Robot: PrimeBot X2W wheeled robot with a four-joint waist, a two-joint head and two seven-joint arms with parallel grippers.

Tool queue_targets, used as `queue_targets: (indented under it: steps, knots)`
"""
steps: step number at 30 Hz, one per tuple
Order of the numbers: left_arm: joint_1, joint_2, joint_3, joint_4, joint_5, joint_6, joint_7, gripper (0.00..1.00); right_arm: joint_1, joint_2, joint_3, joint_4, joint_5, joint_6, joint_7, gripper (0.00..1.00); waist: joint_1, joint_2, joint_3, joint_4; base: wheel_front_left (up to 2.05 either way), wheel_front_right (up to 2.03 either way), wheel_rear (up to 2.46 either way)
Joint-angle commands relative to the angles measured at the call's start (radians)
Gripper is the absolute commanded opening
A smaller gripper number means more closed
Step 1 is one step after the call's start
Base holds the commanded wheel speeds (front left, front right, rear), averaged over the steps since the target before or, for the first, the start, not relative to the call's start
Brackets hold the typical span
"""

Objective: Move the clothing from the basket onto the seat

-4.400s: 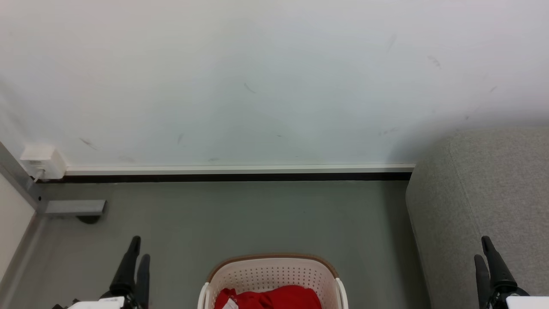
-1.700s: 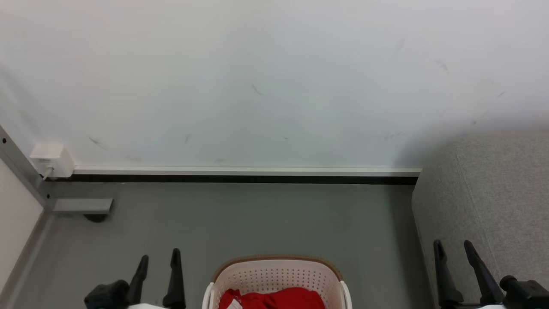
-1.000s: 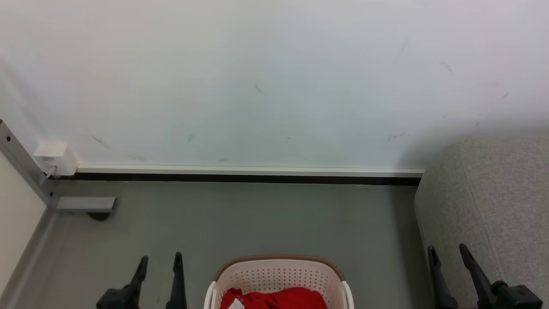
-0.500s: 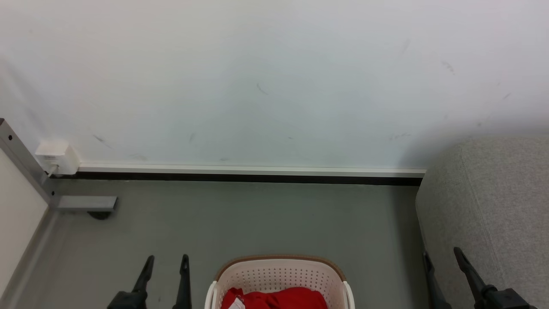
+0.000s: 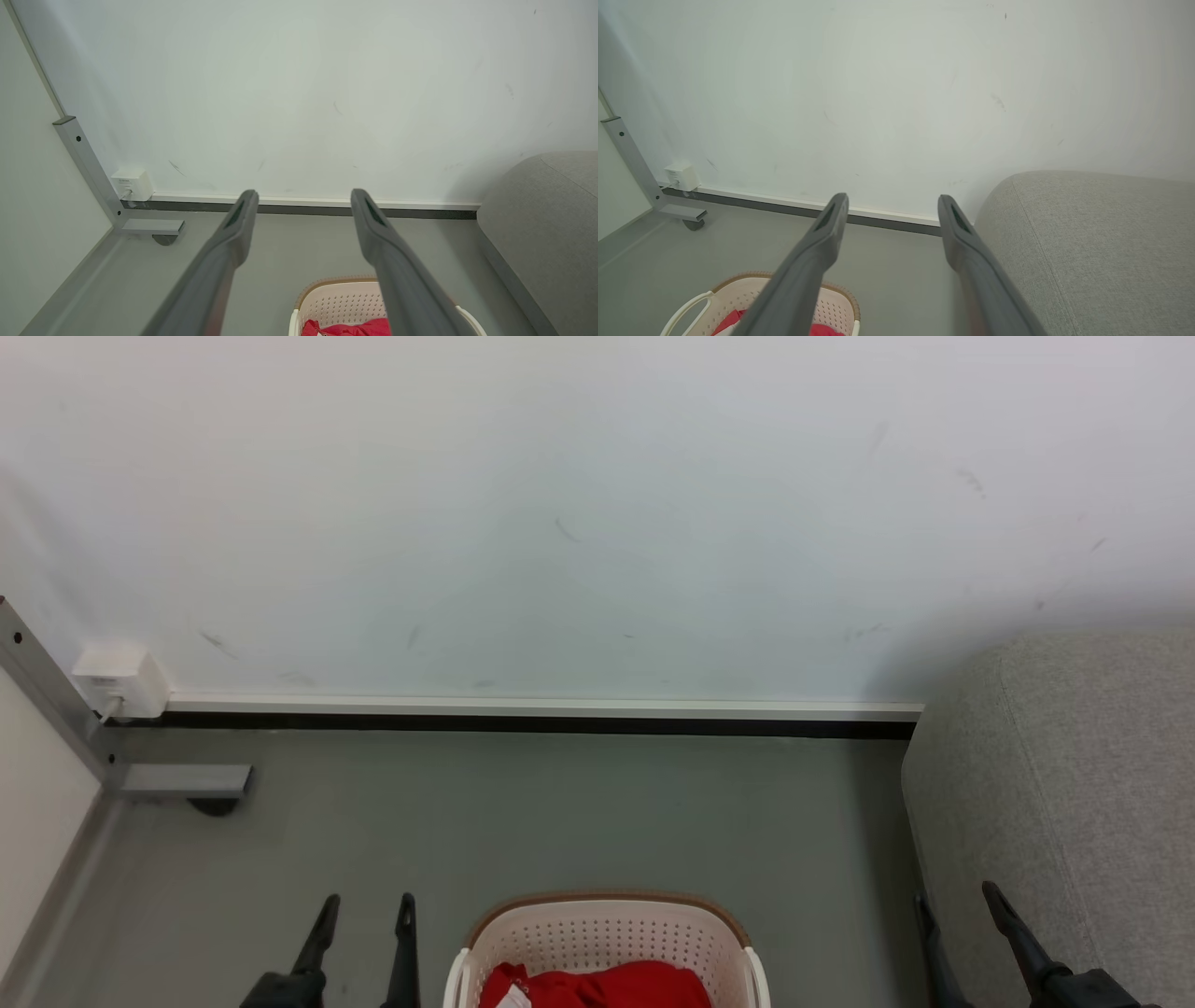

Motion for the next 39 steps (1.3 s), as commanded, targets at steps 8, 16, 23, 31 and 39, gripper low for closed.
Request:
queue_targets:
  steps: [8, 16, 23, 31, 39]
  knots:
    - [0.010, -0.001, 0.008, 0.009, -0.002, -0.010, -0.001, 1.00, 0.004, -0.007, -0.004, 0.009, 0.006, -0.002, -0.001, 1.00, 0.0000, 0.0000, -0.001, -0.003, 0.00, 0.00, 0.00]
    - [0.008, -0.003, 0.008, 0.010, -0.003, -0.013, -0.001, 1.00, -0.008, -0.007, 0.000, 0.000, 0.004, -0.002, -0.001, 1.00, 0.0000, 0.0000, 0.015, -0.019, 0.00, 0.00, 0.00]
    - [-0.022, -0.004, 0.009, 0.006, 0.009, -0.021, -0.001, 1.00, -0.028, -0.006, -0.004, -0.017, 0.007, -0.002, -0.001, 1.00, 0.0000, 0.0000, 0.064, -0.050, 0.00, 0.00, 0.00]
    - [-0.094, 0.001, -0.015, 0.030, 0.038, -0.057, -0.001, 1.00, -0.071, -0.006, -0.009, -0.057, 0.012, -0.002, -0.001, 1.00, 0.0000, 0.0000, 0.169, -0.086, 0.00, 0.00, 0.00]
    - [-0.224, 0.019, -0.065, 0.119, 0.071, -0.107, -0.001, 1.00, -0.146, -0.006, -0.007, -0.096, 0.017, -0.002, 0.000, 1.00, 0.0000, 0.0000, 0.310, -0.107, 0.00, 0.00, 0.00]
